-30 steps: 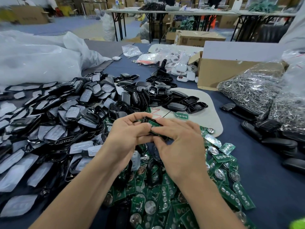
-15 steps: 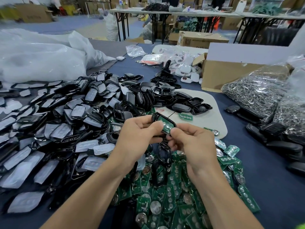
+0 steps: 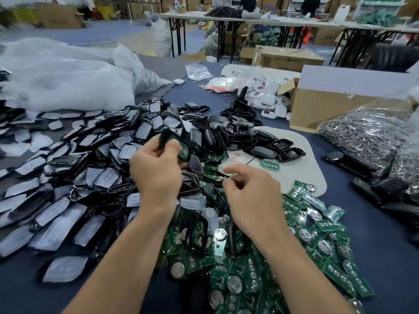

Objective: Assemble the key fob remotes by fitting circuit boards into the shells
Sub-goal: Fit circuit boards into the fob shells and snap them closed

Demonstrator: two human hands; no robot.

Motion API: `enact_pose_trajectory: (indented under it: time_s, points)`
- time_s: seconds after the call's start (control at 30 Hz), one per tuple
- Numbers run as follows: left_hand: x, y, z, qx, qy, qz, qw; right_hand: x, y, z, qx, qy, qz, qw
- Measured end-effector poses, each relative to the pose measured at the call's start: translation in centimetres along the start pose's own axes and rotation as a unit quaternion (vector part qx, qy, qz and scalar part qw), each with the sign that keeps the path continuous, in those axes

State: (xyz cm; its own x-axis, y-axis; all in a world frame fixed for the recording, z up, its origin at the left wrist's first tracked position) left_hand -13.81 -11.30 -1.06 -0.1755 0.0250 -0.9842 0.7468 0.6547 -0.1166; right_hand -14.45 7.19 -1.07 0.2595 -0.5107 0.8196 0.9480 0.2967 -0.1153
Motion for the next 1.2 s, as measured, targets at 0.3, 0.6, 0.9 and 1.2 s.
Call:
enact_pose_trajectory:
  time_s: [0.3,0.6,0.9,1.2]
  points:
    - [-1.7,-2.5,4.8,-0.184,0.186,-0.019,0.965,6.3,-7.3,-7.2,0.159,0.167,0.085,0.969]
    - [-1.3,-3.3,6.5,-0.23,0.174,-0.003,0.958,9.2,-10.9,-13.1,0.248,0.264,0.115,0.925]
    - [-1.3,-3.6,7.4,-0.247,0.222,0.025,0.943,8.2,-10.3,-11.9,0.134,0.281,0.092,0.946]
    - [-1.3,-3.5,7.2,-0.24,0.223,0.037,0.944,8.9,-8.5,-12.6,0.162,0.365,0.173,0.9]
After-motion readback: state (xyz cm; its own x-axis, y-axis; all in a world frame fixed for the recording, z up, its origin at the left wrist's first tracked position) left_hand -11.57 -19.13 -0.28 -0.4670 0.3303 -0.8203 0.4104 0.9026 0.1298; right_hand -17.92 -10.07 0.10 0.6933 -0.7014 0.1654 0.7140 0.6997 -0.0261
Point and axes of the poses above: each hand's wrist, its own y-axis away from the middle knuckle, its own z-axis out of the back of the hand, x = y × z, the point moved 3 cm from there along -y, towards the middle knuckle, and after that the axes turned 10 degrees about x, right-handed, at the moved point
